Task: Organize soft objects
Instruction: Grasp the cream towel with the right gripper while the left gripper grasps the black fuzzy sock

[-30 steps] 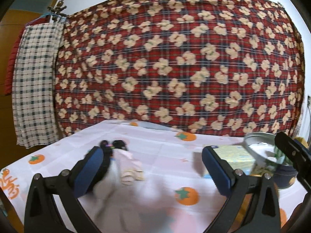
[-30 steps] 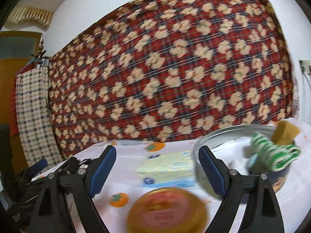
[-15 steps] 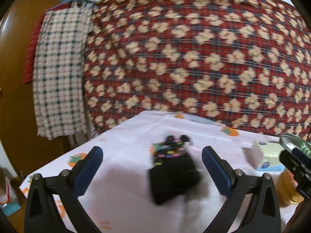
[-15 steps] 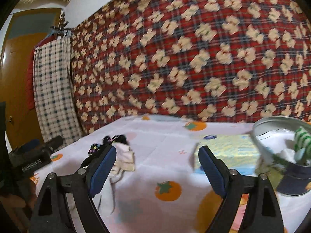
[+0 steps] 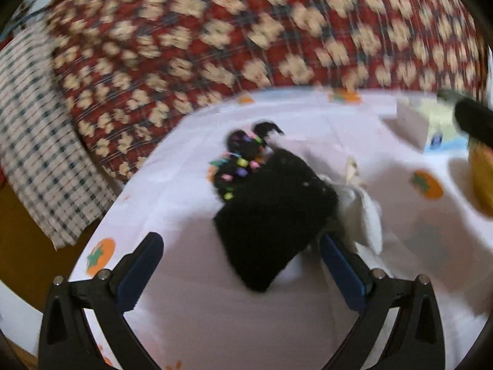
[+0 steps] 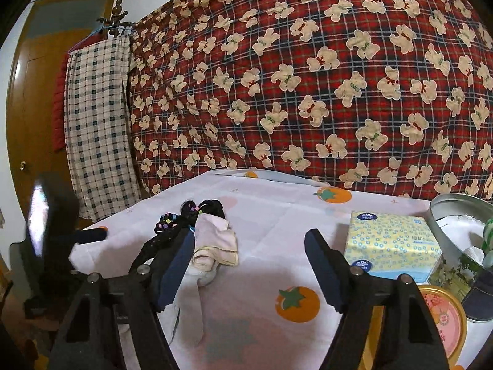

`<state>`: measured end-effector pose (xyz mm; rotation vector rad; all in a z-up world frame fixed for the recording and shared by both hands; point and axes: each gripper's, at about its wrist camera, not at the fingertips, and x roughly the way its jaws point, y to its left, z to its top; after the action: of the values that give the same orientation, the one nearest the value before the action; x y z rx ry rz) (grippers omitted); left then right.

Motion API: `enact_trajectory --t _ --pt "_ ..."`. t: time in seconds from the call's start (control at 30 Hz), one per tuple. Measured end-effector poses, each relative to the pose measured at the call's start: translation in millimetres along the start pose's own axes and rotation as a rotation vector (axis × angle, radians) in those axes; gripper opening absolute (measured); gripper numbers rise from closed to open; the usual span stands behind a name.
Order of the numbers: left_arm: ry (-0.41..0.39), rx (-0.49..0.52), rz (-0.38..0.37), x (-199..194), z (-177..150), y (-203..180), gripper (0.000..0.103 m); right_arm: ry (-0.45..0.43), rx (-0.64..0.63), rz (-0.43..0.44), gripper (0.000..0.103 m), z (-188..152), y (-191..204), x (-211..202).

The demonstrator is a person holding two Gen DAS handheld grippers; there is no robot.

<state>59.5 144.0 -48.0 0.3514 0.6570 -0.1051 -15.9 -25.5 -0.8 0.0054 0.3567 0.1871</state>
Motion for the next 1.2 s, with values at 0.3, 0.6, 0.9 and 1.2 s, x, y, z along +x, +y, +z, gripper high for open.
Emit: enact_trajectory --t 0.3,0.6,0.9,1.2 --pt "0.082 -0.021 -0.065 36.1 24.0 10.0 0.076 0.066 0.026 0.015 0.076 0.7 -4.1 12.6" --pt "0.102 -0.257 -0.292 40.0 17.1 45.6 0.034 0.198 0.114 0.086 0.076 -0.4 -11.2 50.6" --pt "-0.022 -0.417 -0.205 13.8 6.9 75.1 0.032 0.280 0.232 0.127 0.076 0.7 -8.9 94.1" --pt "-0.051 -0.484 -0.155 8.8 1.7 89.4 0.032 0.442 0.243 0.172 0.076 1.1 14.3 159.8"
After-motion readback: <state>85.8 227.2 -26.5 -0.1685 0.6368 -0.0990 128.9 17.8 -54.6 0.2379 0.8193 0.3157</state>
